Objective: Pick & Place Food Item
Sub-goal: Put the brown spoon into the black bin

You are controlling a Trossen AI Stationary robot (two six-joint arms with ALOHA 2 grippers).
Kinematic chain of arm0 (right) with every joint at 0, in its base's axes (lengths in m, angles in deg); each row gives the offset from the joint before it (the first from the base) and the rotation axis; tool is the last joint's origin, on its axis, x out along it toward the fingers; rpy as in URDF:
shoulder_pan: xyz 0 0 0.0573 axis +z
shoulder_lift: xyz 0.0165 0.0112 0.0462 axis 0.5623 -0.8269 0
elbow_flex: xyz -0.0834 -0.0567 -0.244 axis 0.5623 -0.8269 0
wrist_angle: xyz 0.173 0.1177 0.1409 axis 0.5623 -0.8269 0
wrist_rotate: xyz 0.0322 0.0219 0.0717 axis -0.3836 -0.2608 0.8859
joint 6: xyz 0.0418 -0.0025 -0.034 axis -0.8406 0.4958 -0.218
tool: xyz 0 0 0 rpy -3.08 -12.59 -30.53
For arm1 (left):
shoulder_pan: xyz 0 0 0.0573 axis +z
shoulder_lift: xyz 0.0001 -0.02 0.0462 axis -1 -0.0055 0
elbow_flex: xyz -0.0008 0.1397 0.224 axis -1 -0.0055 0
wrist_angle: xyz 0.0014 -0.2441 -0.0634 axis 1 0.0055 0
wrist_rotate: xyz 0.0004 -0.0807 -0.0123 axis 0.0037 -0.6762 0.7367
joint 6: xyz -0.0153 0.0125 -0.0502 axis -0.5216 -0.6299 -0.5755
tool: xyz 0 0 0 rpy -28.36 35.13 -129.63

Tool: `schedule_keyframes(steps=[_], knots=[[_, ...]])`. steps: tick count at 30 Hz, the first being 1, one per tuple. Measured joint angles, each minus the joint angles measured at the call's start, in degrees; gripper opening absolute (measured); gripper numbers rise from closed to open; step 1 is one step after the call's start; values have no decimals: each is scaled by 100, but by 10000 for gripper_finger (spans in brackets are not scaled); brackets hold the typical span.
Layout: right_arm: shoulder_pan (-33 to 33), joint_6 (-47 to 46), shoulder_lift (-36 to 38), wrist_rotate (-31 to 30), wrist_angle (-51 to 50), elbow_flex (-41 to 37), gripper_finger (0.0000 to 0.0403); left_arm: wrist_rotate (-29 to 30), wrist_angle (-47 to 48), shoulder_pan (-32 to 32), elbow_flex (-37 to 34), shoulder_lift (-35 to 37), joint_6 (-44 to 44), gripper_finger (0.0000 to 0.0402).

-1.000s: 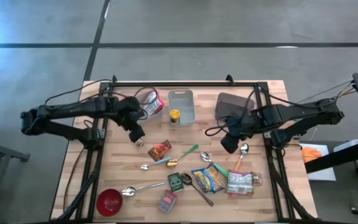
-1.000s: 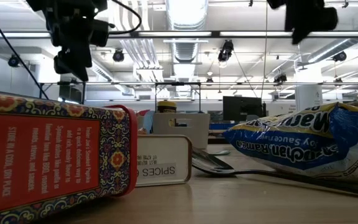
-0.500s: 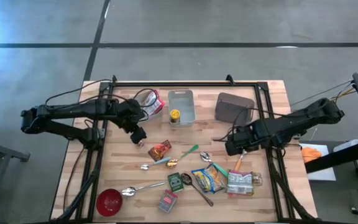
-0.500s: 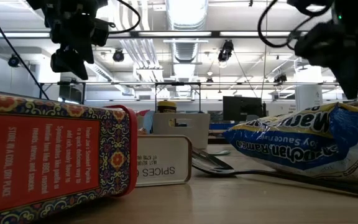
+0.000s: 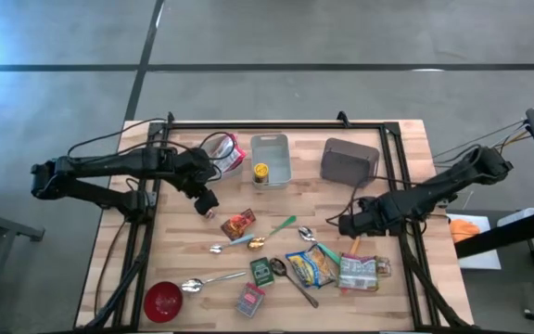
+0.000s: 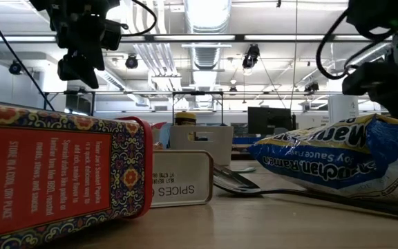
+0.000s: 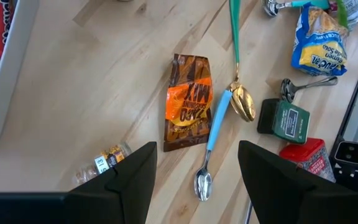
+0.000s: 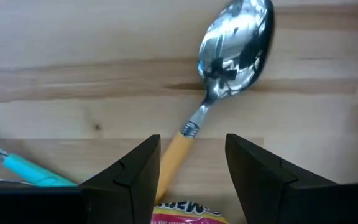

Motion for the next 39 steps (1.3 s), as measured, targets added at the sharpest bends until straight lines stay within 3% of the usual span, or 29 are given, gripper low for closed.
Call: schedule_keyframes(steps=[5, 18, 22, 27, 34, 39], knots=[[34, -243, -21, -5, 513, -226, 178, -1, -3, 0, 1, 0, 0, 228], [32, -309, -615, -311, 682, -526, 174, -2, -3, 0, 159, 0, -2, 228], [32, -206, -841, -323, 784, -506, 130, 0, -5, 0, 209, 4, -2, 228], [32, 253, -983, -538, 837, -351, 27, 3, -4, 1, 226, 4, -2, 228], [25, 457, -776, -1095, 893, -171, 8, 18, -2, 2, 228, 2, -22, 228], [20, 802, -414, -1875, 573, 175, 8, 18, 0, 2, 324, 2, -24, 228]])
